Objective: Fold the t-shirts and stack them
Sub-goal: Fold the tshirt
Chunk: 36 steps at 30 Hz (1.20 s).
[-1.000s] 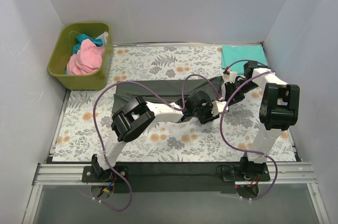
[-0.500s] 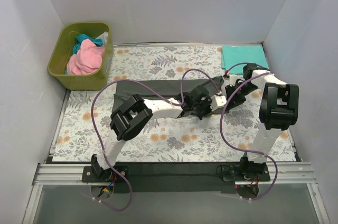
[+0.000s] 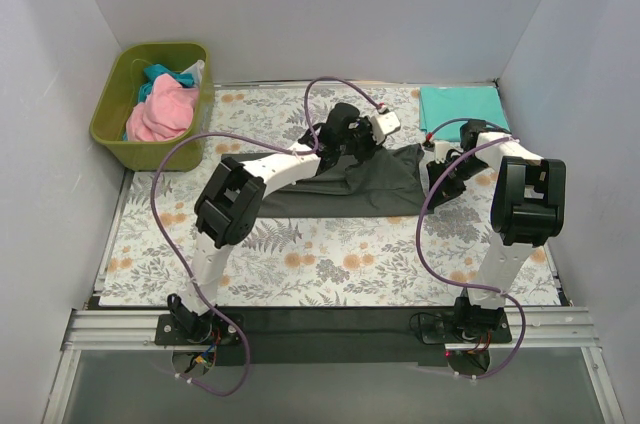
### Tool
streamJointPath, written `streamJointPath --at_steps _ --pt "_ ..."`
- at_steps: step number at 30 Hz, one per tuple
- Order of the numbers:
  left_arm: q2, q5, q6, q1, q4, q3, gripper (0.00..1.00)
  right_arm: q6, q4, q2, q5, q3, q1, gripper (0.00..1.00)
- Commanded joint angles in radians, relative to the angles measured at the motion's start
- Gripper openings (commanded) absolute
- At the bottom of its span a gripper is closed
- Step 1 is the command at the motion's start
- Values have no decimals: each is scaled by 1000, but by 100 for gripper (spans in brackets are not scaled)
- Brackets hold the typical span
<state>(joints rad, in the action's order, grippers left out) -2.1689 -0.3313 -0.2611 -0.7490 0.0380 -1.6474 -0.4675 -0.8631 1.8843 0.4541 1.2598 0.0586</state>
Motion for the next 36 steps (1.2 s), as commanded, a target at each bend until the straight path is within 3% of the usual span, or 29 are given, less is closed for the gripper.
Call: streamJointPath --at_steps 1,3,5,7,8,10,15,19,24,28,36 --pt "-43 -35 71 11 48 -43 0 -6 -1 -7 9 -7 0 19" --pt "-60 -38 95 16 68 -48 7 -8 -4 -14 11 -10 -6 19" --pt "-86 -26 106 19 88 -67 21 -11 -2 -28 11 -11 -14 20" --pt "-94 -23 96 31 86 -86 27 -11 -7 -40 5 -14 -20 20" --pt "-92 -23 65 37 86 -103 38 -11 -10 -53 1 -14 -23 20" --pt "-78 -22 49 62 79 -112 47 -14 -19 -63 -15 -14 -26 20" --pt "58 -5 -47 144 2 -94 49 -28 -30 -145 -14 27 -28 19" --pt "233 -100 -144 247 -179 20 48 -10 -31 -154 26 121 -69 20" --pt "411 -153 -142 396 -401 201 47 32 4 -48 6 288 -183 32" --pt "530 -169 -142 520 -446 384 49 90 53 56 -21 440 -238 42" --pt "586 -157 -90 703 -517 512 54 138 68 272 -89 615 -298 46"
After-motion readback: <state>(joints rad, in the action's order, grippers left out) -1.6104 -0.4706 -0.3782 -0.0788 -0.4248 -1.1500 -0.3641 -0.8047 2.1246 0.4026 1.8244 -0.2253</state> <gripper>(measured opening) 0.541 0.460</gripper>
